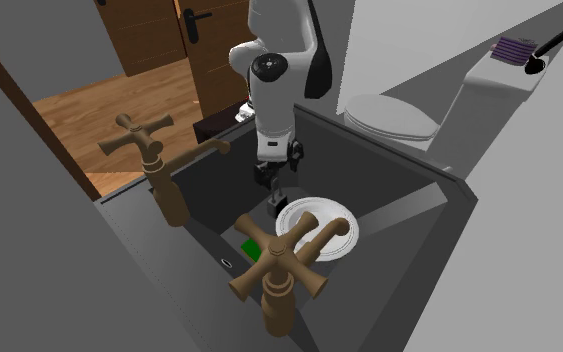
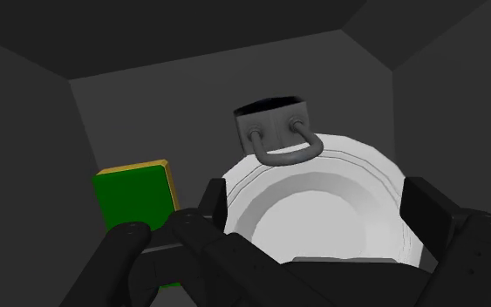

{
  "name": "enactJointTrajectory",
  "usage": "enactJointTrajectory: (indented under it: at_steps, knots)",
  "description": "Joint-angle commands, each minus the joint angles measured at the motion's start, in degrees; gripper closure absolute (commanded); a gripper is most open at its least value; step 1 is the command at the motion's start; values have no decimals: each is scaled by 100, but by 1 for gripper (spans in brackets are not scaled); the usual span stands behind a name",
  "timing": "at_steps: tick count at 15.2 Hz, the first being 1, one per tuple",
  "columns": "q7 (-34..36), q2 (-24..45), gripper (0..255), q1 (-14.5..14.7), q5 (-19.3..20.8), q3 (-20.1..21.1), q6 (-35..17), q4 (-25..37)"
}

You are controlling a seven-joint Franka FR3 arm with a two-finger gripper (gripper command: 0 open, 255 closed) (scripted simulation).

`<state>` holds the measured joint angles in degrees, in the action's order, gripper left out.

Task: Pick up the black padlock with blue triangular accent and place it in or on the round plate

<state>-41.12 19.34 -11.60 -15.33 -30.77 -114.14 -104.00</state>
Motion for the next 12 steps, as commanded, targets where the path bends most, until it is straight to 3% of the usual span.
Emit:
enactJointTrajectory:
  at_steps: [1,4,12]
  knots:
    - [-35,61,0,-7,-47,20,-133,-85]
    - [-88,162,0,-11,-129,60,-369,-237]
    - [-87,162,0,-11,-128,60,-368,-236]
